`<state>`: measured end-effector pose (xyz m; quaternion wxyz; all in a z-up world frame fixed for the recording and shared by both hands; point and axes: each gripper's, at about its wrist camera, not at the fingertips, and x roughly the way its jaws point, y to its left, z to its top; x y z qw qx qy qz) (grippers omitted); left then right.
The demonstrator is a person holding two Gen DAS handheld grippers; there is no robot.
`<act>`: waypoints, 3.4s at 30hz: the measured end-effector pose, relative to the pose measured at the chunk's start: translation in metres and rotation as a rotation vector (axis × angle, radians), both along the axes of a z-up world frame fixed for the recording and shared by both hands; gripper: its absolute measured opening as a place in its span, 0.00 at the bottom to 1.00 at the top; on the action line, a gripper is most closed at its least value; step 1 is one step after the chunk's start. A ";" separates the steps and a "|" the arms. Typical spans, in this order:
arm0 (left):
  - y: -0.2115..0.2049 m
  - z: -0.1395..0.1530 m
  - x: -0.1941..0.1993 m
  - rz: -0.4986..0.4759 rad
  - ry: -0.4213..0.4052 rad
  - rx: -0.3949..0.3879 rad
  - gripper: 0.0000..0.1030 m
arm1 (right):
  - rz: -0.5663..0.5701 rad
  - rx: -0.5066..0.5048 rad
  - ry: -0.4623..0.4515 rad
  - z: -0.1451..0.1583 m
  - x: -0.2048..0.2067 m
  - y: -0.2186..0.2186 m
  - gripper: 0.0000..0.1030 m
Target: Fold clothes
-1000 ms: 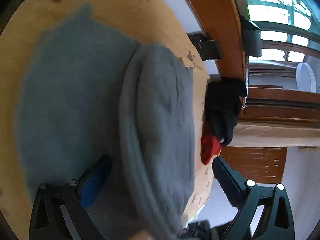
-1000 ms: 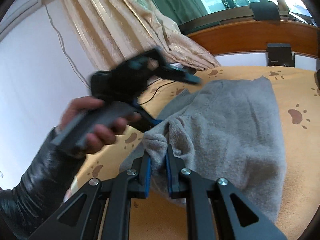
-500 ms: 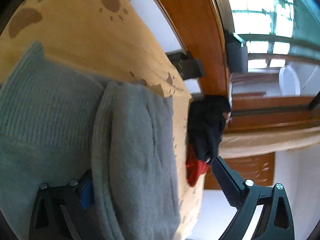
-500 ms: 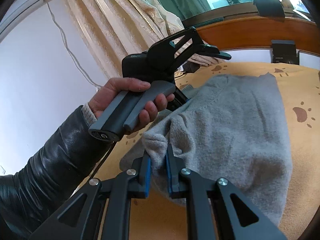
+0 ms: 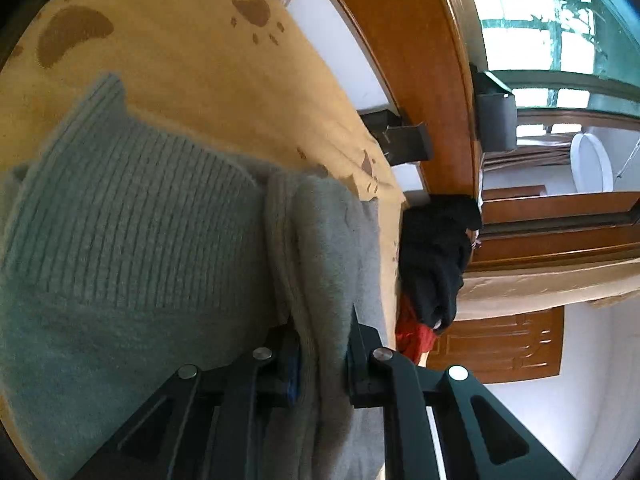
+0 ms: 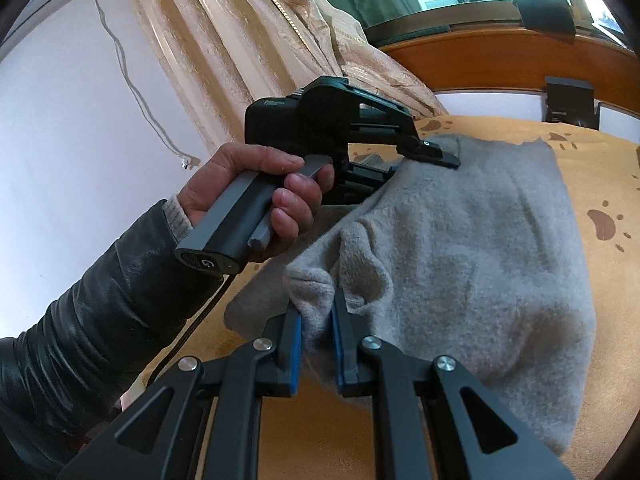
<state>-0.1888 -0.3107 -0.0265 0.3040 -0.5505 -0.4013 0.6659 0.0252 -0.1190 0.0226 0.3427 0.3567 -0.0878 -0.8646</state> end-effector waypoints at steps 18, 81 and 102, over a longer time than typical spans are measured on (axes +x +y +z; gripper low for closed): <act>-0.071 0.056 0.017 0.106 0.140 -0.135 0.17 | 0.128 -0.003 0.020 0.013 -0.018 -0.057 0.14; -0.098 0.015 0.213 0.209 0.188 -0.252 0.63 | -0.273 0.367 -0.033 -0.032 -0.018 0.087 0.81; -0.023 0.082 0.170 0.094 0.374 -0.285 0.71 | -0.086 0.346 0.332 0.033 0.019 0.048 0.82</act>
